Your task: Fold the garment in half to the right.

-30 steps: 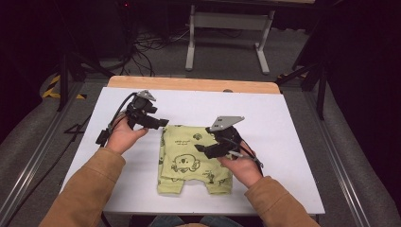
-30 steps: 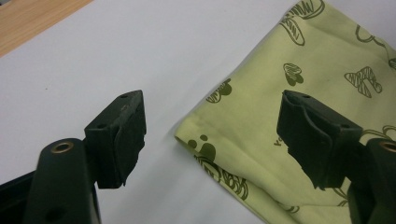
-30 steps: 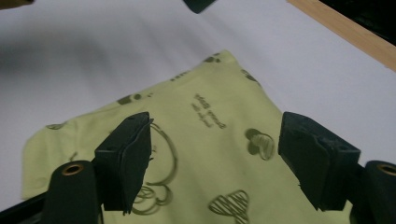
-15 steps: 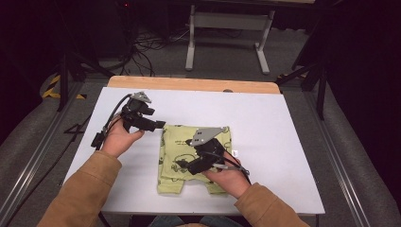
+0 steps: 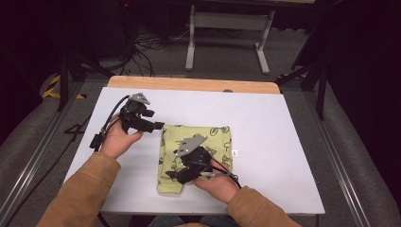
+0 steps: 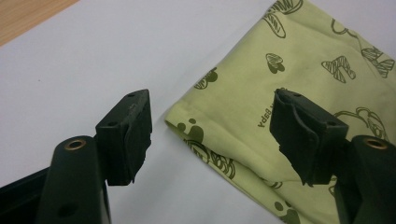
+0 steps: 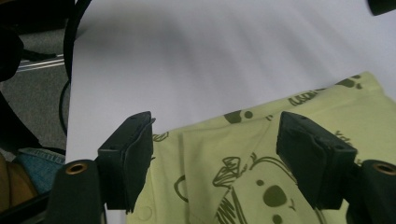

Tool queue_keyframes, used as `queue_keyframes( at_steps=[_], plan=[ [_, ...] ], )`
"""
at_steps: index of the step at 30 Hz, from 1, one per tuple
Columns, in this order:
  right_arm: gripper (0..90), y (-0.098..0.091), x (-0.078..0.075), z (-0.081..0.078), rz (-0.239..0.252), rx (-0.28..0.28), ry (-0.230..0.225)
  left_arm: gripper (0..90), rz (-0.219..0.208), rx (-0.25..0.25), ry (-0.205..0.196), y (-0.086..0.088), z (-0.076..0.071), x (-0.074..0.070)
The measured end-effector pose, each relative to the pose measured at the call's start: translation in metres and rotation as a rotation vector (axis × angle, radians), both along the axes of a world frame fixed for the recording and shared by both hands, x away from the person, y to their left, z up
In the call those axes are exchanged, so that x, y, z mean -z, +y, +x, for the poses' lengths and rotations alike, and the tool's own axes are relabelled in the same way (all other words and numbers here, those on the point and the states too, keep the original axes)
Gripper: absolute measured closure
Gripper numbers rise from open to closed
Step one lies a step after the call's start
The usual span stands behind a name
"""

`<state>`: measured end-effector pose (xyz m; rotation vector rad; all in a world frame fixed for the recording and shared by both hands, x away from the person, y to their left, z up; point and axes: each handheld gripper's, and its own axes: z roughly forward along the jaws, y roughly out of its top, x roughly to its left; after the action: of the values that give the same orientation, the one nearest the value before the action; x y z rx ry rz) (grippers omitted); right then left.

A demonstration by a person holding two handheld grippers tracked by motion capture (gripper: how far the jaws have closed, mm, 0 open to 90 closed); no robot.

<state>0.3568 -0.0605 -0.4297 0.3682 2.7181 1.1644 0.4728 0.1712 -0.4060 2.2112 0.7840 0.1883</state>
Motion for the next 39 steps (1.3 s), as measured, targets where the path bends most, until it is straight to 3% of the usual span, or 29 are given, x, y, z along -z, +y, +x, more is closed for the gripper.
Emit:
queue_keyframes(
  at_steps=[8,13,20,21,26,28,30,31,35,39],
  plan=[
    [31.2,0.016,0.013,-0.002,-0.027,-0.039,0.028,30.6,0.016,-0.008,0.004,-0.002,0.001,0.003],
    [39.9,0.025,0.022,-0.003,-0.047,-0.056,0.055,30.8,0.016,-0.01,0.012,-0.003,0.002,0.007],
    [49.2,0.035,0.035,0.001,-0.104,-0.053,0.055,31.5,0.025,-0.002,0.022,-0.007,0.003,0.011],
    [53.0,0.037,0.04,0.003,-0.132,-0.047,0.058,31.4,0.028,0.0,0.025,-0.008,0.003,0.012],
    [61.5,0.04,0.047,0.005,-0.165,-0.037,0.059,31.6,0.033,-0.001,0.031,-0.009,0.005,0.014],
    [74.9,0.041,0.048,0.005,-0.185,-0.031,0.049,31.6,0.029,0.0,0.039,-0.01,0.006,0.016],
    [79.4,0.041,0.048,0.005,-0.186,-0.034,0.048,31.7,0.028,0.002,0.042,-0.011,0.006,0.016],
    [86.5,0.041,0.047,0.004,-0.19,-0.04,0.039,31.7,0.029,0.002,0.045,-0.012,0.007,0.017],
    [87.9,0.041,0.047,0.002,-0.195,-0.054,0.038,31.7,0.032,0.005,0.052,-0.015,0.008,0.019],
    [88.1,0.039,0.043,-0.002,-0.167,-0.079,0.052,31.8,0.043,0.004,0.059,-0.018,0.009,0.022]
  ],
)
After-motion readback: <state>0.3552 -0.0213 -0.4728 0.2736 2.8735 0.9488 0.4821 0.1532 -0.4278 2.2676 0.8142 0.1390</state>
